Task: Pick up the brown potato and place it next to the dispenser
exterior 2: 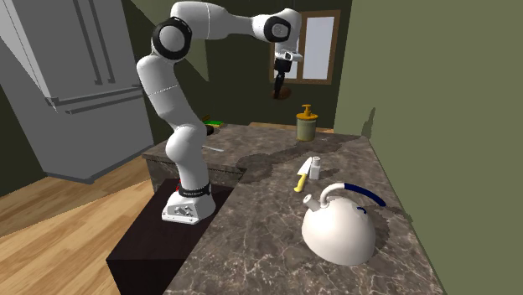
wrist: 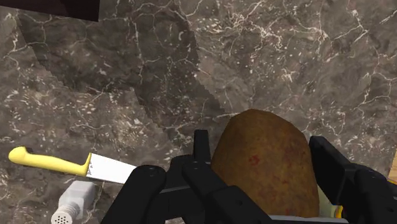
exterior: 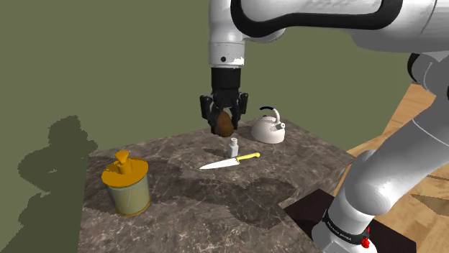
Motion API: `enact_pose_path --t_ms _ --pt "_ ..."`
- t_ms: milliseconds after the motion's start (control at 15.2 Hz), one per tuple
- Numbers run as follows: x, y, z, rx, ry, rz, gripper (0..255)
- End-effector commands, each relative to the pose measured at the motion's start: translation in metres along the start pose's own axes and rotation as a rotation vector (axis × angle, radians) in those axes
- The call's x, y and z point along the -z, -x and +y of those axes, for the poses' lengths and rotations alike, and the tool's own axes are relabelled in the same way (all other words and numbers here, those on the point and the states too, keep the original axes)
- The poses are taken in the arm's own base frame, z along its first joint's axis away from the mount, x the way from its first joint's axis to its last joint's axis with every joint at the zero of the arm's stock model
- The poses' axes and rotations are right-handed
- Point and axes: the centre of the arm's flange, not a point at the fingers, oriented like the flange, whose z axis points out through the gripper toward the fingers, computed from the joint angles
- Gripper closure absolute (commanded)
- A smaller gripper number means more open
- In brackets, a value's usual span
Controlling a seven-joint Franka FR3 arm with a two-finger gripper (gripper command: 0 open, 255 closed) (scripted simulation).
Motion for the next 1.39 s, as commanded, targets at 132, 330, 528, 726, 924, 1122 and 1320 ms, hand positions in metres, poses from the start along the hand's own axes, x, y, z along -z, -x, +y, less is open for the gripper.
enact_pose_path --t_ms 132,330,528,726,924,1122,1320 --pt "-0.004 -0.009 -0.053 -0.001 -0.001 0.0 255" --pt "-0.005 -0.016 -0.092 -0.001 -0.001 0.0 255" --pt "-0.006 -0.024 -0.131 -0.001 -0.001 0.0 255" --pt "-0.017 -0.027 -0.139 -0.001 -0.001 0.0 255" --pt "-0.033 -0.03 -0.138 -0.001 -0.001 0.0 255" --pt "-0.048 -0.032 -0.137 -0.001 -0.001 0.0 255" --pt "-0.064 -0.035 -0.136 -0.001 -0.001 0.0 255"
